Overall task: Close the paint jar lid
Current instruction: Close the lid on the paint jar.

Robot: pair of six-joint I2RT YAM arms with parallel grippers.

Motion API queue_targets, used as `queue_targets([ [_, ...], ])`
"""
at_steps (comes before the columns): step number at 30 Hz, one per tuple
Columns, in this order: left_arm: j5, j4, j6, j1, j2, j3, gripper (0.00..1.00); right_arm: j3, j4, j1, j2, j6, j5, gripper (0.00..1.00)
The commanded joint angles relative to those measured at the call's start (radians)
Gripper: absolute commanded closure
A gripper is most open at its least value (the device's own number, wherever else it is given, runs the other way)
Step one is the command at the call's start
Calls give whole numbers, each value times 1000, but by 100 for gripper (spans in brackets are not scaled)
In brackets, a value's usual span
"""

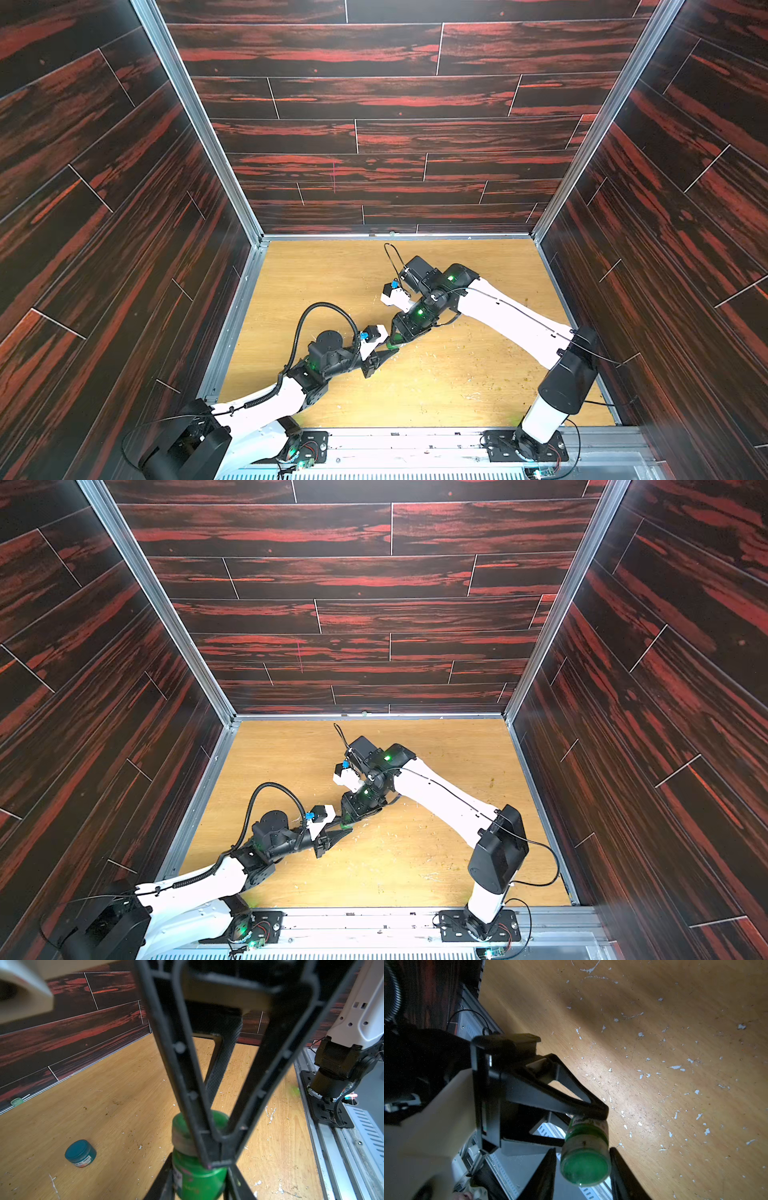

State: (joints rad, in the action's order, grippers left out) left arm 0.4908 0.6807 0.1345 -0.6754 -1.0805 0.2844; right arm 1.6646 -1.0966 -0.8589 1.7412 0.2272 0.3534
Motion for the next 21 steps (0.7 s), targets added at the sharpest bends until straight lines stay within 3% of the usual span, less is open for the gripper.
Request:
queue_targets([
  [1, 11, 33, 8, -4, -6, 27, 74, 28, -7, -8, 15, 2, 32, 53],
  [6, 9, 33, 7, -4, -5, 25, 73, 35, -8, -8, 14, 4, 25, 45],
  [12, 8, 34, 5, -3, -4, 21, 74, 40, -5, 6, -23, 20, -44, 28],
  [21, 9, 37, 2, -4, -8, 21, 74, -16, 8, 60, -94, 36, -71, 25],
])
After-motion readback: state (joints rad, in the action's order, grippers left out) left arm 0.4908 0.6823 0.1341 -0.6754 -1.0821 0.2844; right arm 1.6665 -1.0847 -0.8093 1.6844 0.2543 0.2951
